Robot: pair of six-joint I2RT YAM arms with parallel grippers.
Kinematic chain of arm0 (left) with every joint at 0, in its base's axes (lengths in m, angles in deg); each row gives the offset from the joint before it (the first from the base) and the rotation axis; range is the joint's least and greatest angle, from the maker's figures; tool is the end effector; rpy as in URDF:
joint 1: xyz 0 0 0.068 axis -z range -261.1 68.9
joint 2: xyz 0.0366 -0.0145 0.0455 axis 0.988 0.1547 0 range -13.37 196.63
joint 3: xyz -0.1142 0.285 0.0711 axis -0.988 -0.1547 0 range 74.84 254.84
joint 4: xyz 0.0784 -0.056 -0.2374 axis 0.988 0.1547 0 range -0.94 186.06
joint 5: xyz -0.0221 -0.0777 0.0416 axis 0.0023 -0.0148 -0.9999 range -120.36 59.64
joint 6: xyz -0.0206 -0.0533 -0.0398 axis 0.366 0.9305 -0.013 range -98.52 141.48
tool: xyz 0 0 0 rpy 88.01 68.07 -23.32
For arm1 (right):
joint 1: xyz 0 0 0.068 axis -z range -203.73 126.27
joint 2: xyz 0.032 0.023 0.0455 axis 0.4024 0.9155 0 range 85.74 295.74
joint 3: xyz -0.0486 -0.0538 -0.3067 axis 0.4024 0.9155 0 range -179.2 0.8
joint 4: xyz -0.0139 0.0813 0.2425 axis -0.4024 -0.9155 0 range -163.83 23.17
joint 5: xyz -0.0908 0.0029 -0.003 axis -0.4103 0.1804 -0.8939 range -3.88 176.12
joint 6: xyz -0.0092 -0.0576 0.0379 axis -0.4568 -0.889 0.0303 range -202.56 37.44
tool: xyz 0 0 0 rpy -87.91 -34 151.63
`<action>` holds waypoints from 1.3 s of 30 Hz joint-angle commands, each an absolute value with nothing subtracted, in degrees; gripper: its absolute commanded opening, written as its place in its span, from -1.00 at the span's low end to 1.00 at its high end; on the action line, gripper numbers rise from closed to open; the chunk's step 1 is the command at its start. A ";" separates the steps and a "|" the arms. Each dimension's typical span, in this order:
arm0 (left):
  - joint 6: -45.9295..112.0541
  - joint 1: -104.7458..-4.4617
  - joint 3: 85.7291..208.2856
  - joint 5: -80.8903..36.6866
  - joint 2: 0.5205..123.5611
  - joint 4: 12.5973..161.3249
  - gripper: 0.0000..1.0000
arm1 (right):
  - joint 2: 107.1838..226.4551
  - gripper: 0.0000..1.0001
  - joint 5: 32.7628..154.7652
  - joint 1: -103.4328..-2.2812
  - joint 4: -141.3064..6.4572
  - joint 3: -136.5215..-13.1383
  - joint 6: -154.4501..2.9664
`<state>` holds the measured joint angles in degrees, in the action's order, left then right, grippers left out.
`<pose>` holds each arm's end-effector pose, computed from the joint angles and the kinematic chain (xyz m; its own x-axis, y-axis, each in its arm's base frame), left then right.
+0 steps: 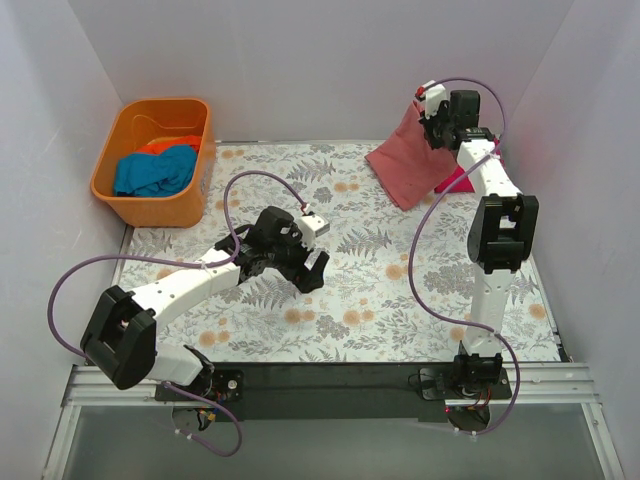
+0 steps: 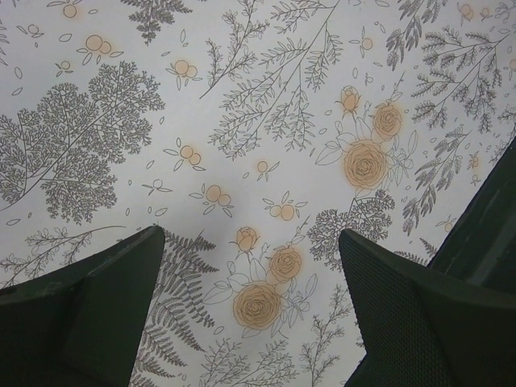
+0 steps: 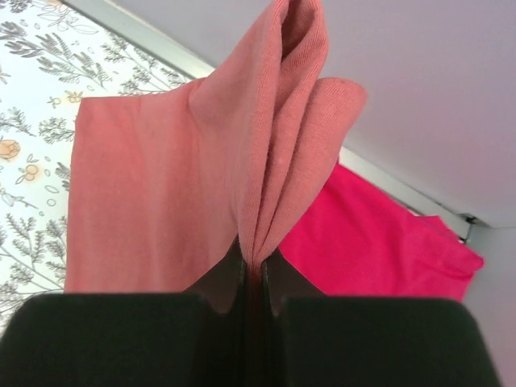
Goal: Fold and stack the t-shirts
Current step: Neatly place the folded tshirt to the corner
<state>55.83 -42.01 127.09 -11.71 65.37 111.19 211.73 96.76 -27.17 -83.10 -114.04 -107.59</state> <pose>0.2101 -0.1938 0.2663 -0.9104 0.0509 -0.4105 0.3003 0.7639 -0.5713 0.5605 0.0442 0.3152 -0.3224 -0.4360 -0.8402 -0.3963 0.8682 -0.2985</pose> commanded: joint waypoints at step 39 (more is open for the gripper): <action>54.62 -42.34 127.40 -11.55 62.57 110.86 0.82 | 203.43 -0.97 90.52 -25.40 -81.51 -121.01 -114.99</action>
<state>55.35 -42.01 126.98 -11.69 65.00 111.13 208.61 91.49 -25.93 -83.98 -117.58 -114.52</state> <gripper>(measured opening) 0.905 0.066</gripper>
